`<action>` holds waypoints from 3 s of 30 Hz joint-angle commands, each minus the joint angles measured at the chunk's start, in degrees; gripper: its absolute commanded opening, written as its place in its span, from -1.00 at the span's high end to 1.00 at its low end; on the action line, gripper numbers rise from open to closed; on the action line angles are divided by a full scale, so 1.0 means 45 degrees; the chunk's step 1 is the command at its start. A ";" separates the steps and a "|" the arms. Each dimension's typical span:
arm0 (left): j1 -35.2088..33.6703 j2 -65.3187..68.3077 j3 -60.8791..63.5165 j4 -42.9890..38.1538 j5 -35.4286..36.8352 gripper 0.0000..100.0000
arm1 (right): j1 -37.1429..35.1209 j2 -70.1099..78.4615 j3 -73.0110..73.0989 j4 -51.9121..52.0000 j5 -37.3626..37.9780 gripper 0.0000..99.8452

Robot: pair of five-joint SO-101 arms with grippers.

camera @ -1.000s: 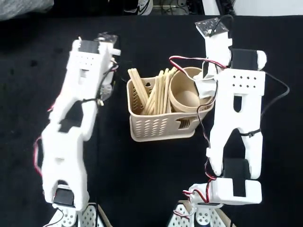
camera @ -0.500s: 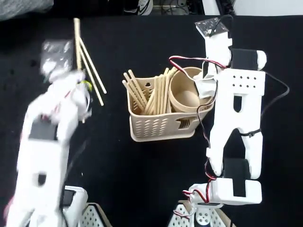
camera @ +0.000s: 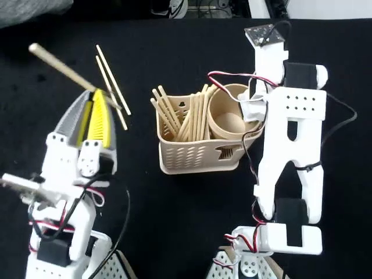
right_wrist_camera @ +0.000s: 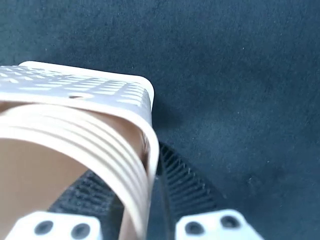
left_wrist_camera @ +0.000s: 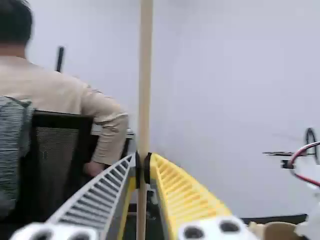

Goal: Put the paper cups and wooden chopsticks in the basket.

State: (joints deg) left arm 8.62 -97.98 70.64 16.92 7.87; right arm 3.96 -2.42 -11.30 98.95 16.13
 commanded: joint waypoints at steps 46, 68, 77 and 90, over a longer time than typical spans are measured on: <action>0.0576 0.7365 -0.5148 0.4337 0.2149 0.59 | -0.0586 -0.0303 0.0049 -0.0313 -0.0215 0.98; -0.2803 2.4947 -1.8315 1.0159 0.3145 0.59 | -0.0567 -0.0283 0.0049 -0.0313 -0.0215 0.98; -0.3468 3.2449 -2.7282 1.3519 0.3223 0.59 | -0.0567 -0.0283 0.0244 -0.0313 -0.0117 0.98; -0.3429 3.8662 -3.6835 1.6274 0.4493 0.59 | -0.0567 -0.0283 0.0244 -0.0313 -0.0176 0.98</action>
State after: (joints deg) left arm -6.59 73.45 -84.53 88.40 27.12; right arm 3.08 -2.51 -10.51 97.98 15.69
